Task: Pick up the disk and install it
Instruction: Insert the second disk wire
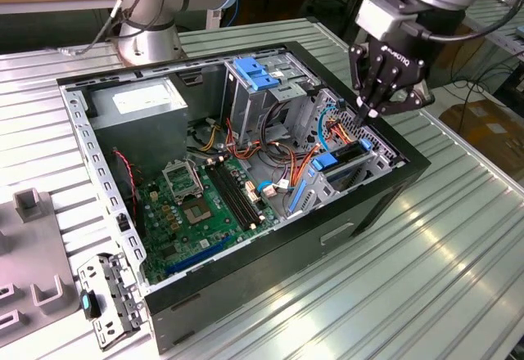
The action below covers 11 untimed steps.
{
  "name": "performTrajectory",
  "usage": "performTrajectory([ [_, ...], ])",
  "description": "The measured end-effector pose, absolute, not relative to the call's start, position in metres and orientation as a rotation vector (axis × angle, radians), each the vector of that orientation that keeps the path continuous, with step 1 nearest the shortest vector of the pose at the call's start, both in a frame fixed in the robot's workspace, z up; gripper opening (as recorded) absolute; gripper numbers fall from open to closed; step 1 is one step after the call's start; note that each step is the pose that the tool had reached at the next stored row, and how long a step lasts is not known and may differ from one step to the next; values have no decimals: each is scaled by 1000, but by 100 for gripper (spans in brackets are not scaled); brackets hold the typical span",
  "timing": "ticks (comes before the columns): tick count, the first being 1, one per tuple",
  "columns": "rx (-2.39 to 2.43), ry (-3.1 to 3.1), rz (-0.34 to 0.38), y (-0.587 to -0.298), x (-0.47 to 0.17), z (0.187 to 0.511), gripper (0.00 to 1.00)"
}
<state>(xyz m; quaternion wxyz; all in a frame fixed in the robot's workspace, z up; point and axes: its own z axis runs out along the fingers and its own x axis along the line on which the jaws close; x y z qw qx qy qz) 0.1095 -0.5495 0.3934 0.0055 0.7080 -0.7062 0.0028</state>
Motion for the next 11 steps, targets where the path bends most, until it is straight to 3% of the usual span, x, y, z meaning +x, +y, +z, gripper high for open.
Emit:
performTrajectory([
  [11,2183,-2174,67,-513,109,405,11],
])
